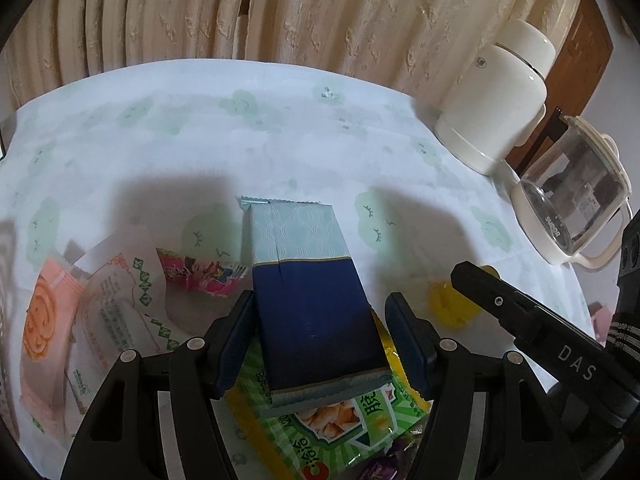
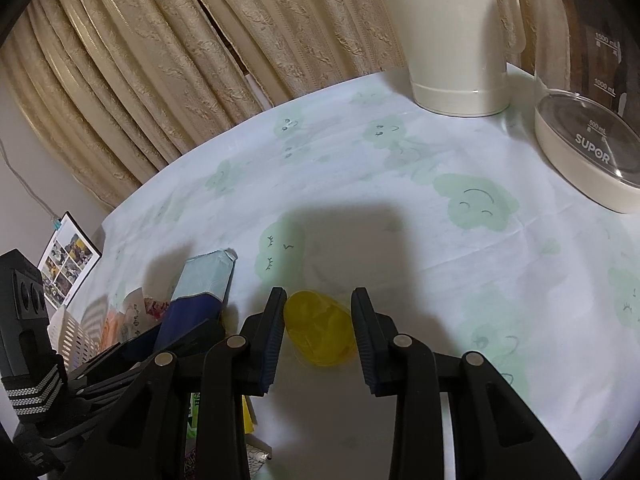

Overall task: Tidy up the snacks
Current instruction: 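Lower the left tool over the dark blue wafer pack, then close the left tool on the dark blue wafer pack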

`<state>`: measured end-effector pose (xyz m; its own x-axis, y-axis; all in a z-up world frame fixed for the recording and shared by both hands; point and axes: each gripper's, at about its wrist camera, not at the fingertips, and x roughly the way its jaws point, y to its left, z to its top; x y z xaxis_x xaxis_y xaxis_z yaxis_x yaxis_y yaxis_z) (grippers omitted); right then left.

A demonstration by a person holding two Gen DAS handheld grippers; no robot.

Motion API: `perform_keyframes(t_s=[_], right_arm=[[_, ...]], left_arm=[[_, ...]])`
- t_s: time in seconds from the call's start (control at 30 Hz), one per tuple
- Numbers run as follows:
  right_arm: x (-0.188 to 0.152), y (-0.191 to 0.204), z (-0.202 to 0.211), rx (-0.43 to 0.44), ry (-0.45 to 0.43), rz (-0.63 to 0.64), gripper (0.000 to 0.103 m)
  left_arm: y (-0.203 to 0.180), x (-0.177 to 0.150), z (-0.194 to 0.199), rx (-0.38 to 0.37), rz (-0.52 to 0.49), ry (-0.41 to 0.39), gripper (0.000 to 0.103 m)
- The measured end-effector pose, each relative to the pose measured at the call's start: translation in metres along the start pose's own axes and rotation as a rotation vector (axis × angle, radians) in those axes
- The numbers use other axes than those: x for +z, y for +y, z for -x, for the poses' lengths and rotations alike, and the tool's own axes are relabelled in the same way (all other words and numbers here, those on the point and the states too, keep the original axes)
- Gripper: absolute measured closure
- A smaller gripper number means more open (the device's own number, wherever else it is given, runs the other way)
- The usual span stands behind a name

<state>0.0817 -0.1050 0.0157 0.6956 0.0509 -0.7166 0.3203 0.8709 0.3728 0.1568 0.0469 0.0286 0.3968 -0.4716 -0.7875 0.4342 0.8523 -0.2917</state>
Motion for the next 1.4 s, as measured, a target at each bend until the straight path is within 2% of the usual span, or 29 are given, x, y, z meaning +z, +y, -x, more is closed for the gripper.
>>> perform_keyframes(t_s=[0.3,0.33,0.4,0.53,0.67,0.7,0.73,0.8,1.0,1.27,1.3,1.33,1.4], right_arm=[[-0.002,0.002,0.002,0.02,-0.003,0.002,0.073],[-0.001,0.003,0.003,0.023,-0.004,0.002,0.073],[-0.001,0.003,0.004,0.026,-0.007,0.001,0.073],[-0.001,0.002,0.004,0.026,-0.006,-0.002,0.074],[-0.001,0.002,0.005,0.026,-0.006,-0.009,0.074],[-0.001,0.003,0.005,0.026,-0.006,-0.01,0.074],[-0.001,0.003,0.004,0.026,-0.006,-0.011,0.074],[-0.001,0.003,0.004,0.026,-0.005,-0.012,0.074],[-0.001,0.002,0.004,0.022,-0.009,-0.023,0.073],[-0.001,0.0,0.007,0.015,-0.024,-0.032,0.073],[-0.002,0.001,0.007,0.012,-0.026,-0.028,0.073],[-0.002,0.001,0.007,0.009,-0.028,-0.024,0.073],[-0.002,0.001,0.007,0.006,-0.029,-0.02,0.073]], left_arm=[[0.011,0.0,0.014,-0.016,0.042,-0.06,0.053],[0.012,0.0,0.018,-0.017,0.04,-0.074,0.06],[0.013,0.001,0.024,-0.024,0.034,-0.093,0.066],[0.012,0.004,0.035,-0.025,0.03,-0.132,0.066],[0.016,0.005,0.033,-0.028,0.076,-0.115,0.065],[0.018,0.005,0.031,-0.034,0.087,-0.106,0.058],[0.019,0.007,0.03,-0.04,0.105,-0.092,0.044],[0.021,0.007,0.029,-0.051,0.131,-0.096,0.038],[0.005,0.012,0.013,-0.038,0.08,-0.04,0.035],[-0.005,0.006,-0.007,0.055,0.009,-0.018,0.036],[-0.006,0.005,-0.007,0.056,0.004,-0.025,0.039],[-0.005,0.004,-0.007,0.056,-0.001,-0.028,0.047],[-0.004,0.003,-0.005,0.05,0.001,-0.032,0.05]])
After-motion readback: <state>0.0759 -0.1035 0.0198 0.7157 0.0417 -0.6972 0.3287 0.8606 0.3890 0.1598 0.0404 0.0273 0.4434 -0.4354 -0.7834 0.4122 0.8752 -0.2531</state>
